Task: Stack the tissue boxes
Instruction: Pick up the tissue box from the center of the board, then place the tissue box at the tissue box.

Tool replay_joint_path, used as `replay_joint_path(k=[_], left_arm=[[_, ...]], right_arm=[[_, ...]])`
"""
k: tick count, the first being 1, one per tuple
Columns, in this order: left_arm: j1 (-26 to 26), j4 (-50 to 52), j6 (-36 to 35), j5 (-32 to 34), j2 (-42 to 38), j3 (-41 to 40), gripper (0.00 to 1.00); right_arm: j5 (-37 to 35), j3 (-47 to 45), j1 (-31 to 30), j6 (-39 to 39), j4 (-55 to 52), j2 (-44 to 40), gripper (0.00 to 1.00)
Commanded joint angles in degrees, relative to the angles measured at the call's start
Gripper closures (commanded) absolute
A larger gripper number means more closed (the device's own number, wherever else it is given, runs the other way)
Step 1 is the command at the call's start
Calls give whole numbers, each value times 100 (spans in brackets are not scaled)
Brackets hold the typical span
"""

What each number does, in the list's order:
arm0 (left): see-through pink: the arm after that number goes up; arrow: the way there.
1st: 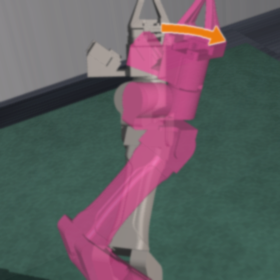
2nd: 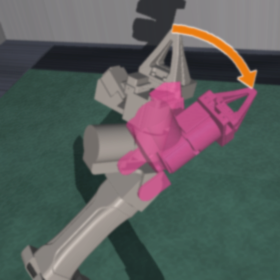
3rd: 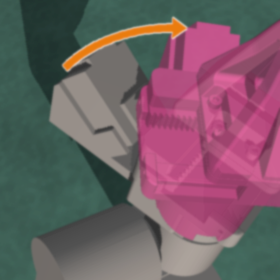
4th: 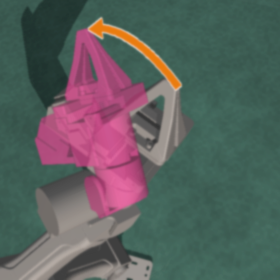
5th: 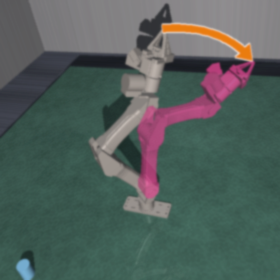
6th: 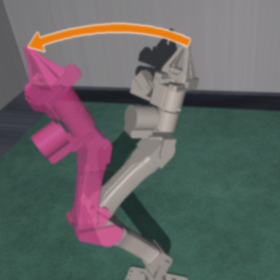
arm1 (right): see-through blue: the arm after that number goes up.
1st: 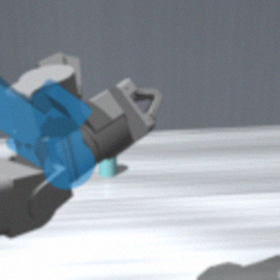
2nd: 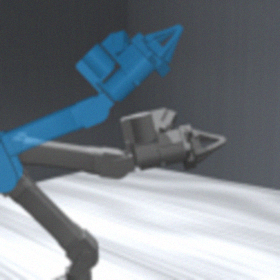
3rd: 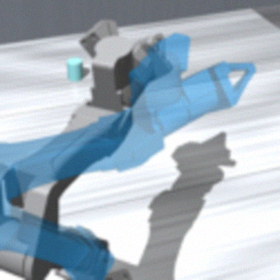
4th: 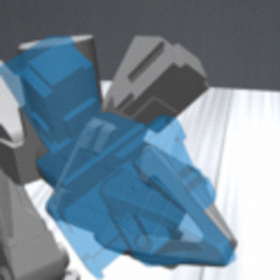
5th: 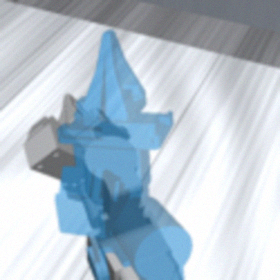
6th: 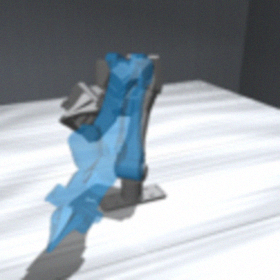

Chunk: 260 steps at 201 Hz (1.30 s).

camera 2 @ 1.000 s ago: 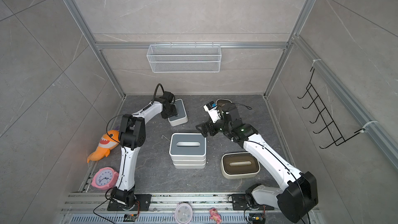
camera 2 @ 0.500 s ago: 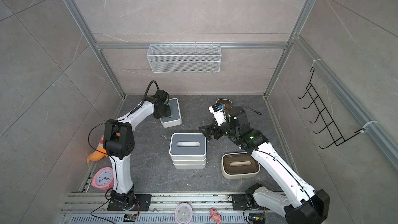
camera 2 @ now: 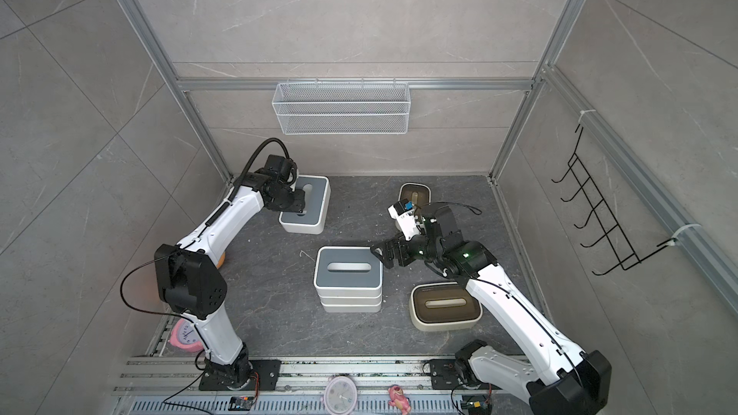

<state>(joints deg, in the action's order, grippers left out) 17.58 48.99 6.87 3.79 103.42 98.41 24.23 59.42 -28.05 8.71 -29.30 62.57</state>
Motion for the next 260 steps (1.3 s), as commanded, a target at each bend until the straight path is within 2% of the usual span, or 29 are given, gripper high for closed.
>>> replay_joint_path(k=[1, 38, 79, 149, 200, 243, 260], left_arm=[[-18, 178, -738, -531, -461, 428, 47], [8, 264, -1361, -1404, -727, 617, 47], [211, 266, -2049, -2068, -1012, 590, 48], [892, 862, -2773, -2493, -981, 1076, 48], [1627, 1602, -3523, -2431, -627, 1383, 49], [1969, 1931, -4029, -2469, -441, 1667, 50], [2131, 1975, -4301, -2272, -443, 1617, 51]], right_arm=[[116, -231, -16, 223, 69, -244, 0], [260, -370, -16, 183, 40, -553, 1], [490, -402, -16, 179, -17, -812, 1], [626, -703, -20, 443, -22, -1272, 1], [757, -906, -16, 652, 8, -1815, 1], [827, -1103, -21, 645, -243, -2331, 1], [902, -1239, -12, 639, -222, -2611, 0]])
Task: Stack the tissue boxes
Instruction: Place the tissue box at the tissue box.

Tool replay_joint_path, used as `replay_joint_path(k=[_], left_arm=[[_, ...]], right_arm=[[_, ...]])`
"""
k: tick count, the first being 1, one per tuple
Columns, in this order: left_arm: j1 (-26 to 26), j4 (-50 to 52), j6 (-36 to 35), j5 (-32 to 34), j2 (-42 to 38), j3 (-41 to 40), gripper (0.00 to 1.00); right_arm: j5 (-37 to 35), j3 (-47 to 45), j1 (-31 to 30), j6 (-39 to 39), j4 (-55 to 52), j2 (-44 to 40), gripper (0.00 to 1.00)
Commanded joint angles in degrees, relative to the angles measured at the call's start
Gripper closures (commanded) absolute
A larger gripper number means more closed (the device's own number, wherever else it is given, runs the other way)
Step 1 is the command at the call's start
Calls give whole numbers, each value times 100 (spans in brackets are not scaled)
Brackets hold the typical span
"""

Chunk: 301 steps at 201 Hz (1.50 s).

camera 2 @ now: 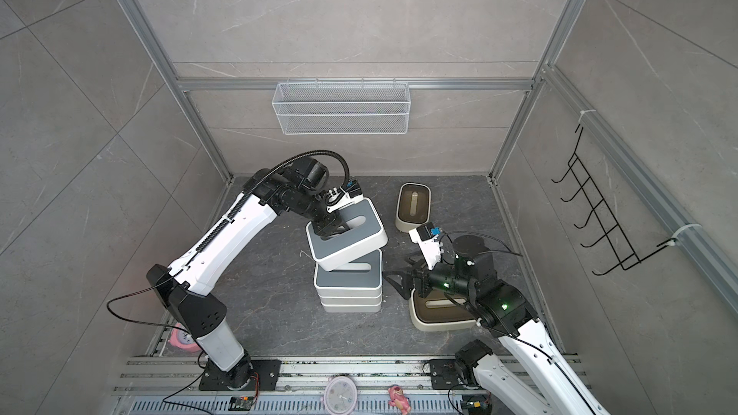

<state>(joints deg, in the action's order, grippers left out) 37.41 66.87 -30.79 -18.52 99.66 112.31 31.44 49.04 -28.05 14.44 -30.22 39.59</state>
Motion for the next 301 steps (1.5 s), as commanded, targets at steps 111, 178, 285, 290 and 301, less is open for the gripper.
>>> replay_joint_path(k=[111, 178, 285, 290, 301], left_arm=[[574, 519, -1946, 317, -3, -101, 49], [676, 811, -2151, 462, 375, 98, 49], [785, 828, -1831, 676, 473, 125, 50], [785, 823, -1827, 671, 467, 117, 50], [786, 801, -1808, 674, 456, 85, 50]], right_arm=[[372, -685, -16, 139, -238, -1043, 0], [376, -694, -17, 132, -229, -1043, 0], [389, -731, -16, 102, -233, -1024, 0], [389, -738, -16, 97, -230, -1019, 0], [389, -745, -20, 102, -223, -1017, 0]])
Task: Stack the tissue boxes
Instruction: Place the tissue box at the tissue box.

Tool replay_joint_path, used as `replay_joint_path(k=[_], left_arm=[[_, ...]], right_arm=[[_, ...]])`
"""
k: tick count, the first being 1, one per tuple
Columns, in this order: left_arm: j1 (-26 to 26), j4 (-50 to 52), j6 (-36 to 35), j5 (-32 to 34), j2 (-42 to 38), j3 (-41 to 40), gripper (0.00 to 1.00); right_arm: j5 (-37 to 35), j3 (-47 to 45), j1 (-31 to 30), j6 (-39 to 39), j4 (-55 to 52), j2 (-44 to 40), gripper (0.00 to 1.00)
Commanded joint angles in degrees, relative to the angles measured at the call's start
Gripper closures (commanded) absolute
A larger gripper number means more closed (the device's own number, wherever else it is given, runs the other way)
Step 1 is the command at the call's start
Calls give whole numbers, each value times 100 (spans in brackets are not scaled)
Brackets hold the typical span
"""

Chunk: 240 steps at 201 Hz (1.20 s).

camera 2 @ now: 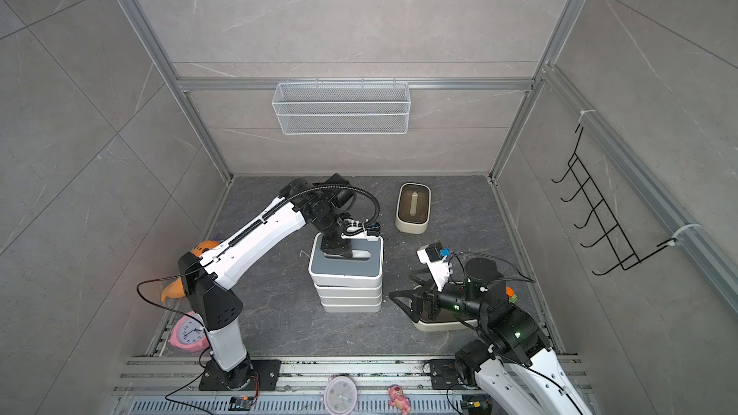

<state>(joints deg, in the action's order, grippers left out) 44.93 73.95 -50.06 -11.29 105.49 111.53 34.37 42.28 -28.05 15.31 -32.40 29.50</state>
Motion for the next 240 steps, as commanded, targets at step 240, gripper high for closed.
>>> replay_joint_path(k=[240], left_arm=[[34, -266, 389, -5, -369, -373, 46]], right_arm=[[123, -79, -16, -33, -2, 35, 0]])
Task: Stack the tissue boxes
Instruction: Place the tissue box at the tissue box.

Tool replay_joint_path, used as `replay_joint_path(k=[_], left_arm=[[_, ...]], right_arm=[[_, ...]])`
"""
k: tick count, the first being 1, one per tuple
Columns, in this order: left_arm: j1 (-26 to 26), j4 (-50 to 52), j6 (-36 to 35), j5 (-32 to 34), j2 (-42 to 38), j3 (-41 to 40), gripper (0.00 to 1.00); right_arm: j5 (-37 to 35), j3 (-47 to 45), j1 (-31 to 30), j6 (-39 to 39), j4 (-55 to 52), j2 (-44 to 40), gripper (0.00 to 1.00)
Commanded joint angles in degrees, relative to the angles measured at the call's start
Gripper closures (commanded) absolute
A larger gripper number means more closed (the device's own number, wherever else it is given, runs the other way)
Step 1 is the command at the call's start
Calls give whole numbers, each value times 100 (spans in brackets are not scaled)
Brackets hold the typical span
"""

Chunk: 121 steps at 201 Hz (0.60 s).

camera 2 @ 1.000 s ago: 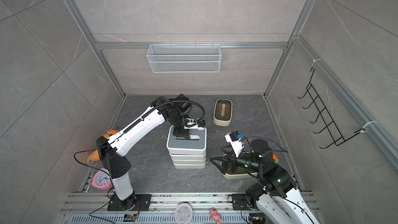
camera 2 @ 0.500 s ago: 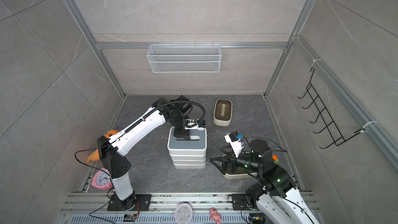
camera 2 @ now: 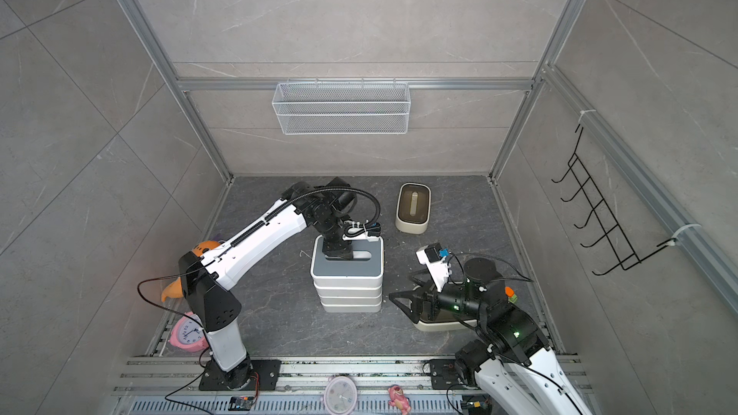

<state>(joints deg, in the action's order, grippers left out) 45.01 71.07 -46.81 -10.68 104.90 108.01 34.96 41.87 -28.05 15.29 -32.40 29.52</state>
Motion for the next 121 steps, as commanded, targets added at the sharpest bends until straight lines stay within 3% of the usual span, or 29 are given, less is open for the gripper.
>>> replay_joint_path(k=[1, 121], left_arm=[[25, 22, 65, -62, -316, -23, 46], [34, -5, 158, -68, -435, -29, 37]], right_arm=[[64, -33, -12, -33, 2, 34, 0], [25, 31, -17, -40, -51, 71, 0]])
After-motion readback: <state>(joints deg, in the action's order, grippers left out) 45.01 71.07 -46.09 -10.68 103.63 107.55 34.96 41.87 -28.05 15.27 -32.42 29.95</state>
